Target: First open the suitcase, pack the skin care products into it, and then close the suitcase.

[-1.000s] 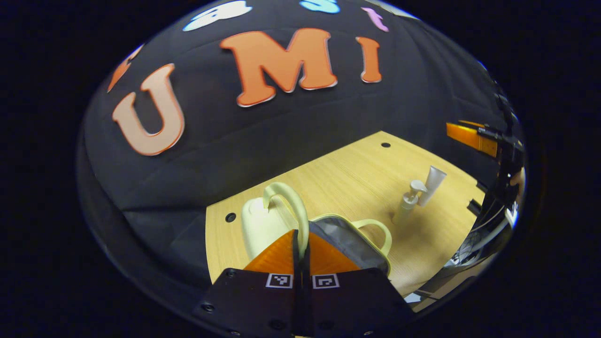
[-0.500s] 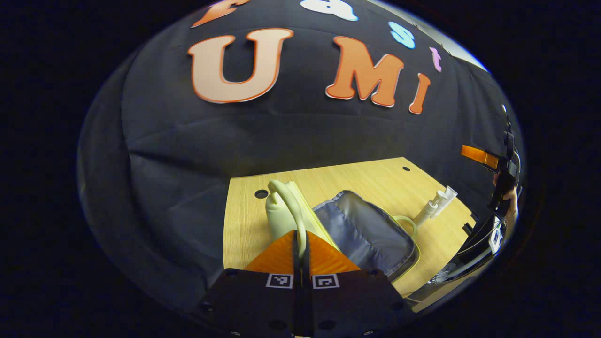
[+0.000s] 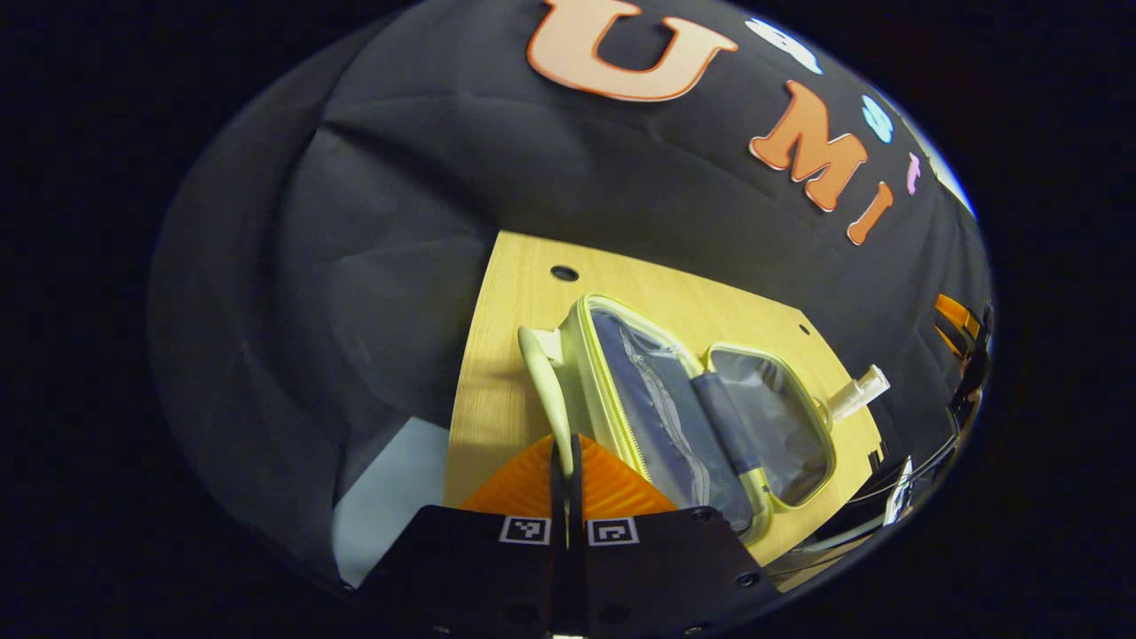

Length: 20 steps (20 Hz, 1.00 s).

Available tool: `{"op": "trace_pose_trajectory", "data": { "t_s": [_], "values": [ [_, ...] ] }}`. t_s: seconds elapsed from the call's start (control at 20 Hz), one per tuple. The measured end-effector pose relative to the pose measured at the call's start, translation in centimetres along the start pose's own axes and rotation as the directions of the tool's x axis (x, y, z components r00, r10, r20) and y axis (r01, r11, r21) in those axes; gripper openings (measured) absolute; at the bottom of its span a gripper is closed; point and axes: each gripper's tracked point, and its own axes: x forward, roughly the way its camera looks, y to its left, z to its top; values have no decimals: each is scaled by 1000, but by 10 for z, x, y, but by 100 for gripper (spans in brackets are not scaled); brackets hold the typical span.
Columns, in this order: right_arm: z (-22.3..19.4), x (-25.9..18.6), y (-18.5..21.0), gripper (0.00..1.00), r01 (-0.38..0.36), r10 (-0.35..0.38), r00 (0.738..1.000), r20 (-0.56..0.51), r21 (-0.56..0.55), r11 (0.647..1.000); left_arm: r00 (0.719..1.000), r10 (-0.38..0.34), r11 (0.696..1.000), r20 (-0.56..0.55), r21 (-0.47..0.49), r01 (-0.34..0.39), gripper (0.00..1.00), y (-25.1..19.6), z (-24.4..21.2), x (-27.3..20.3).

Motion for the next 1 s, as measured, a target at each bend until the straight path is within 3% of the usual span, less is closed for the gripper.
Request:
{"op": "trace_pose_trajectory", "data": {
  "t_s": [0.2, 0.45, 0.55, 0.7, 0.8, 1.0],
  "values": [
    [-6, -4, -3, 95, -13, 13, 999, -41, -6, 1000, 996, 60, 998, -73, -13, -62, 2, 22, -35, 22],
    [-1, -7, -25, 95, 8, -9, 999, -33, -18, 1000, 985, 137, 990, -109, -11, -139, 13, 41, -53, 36],
    [-5, -7, -34, 95, 15, -16, 999, -49, -32, 999, 979, 179, 983, -98, -25, -182, 38, 48, -50, 33],
    [-5, -4, -48, 95, 24, -27, 998, -62, -58, 998, 960, 269, 963, -80, 7, -269, 56, 61, -41, 25],
    [-2, 0, -53, 95, 18, -22, 997, -69, -62, 998, 948, 314, 949, -48, 25, -313, 87, 59, -29, 16],
    [4, 9, -70, 95, 7, -12, 998, -68, -81, 997, 894, 440, 886, 83, 123, -447, 100, 43, 19, -7]
  ]
}}
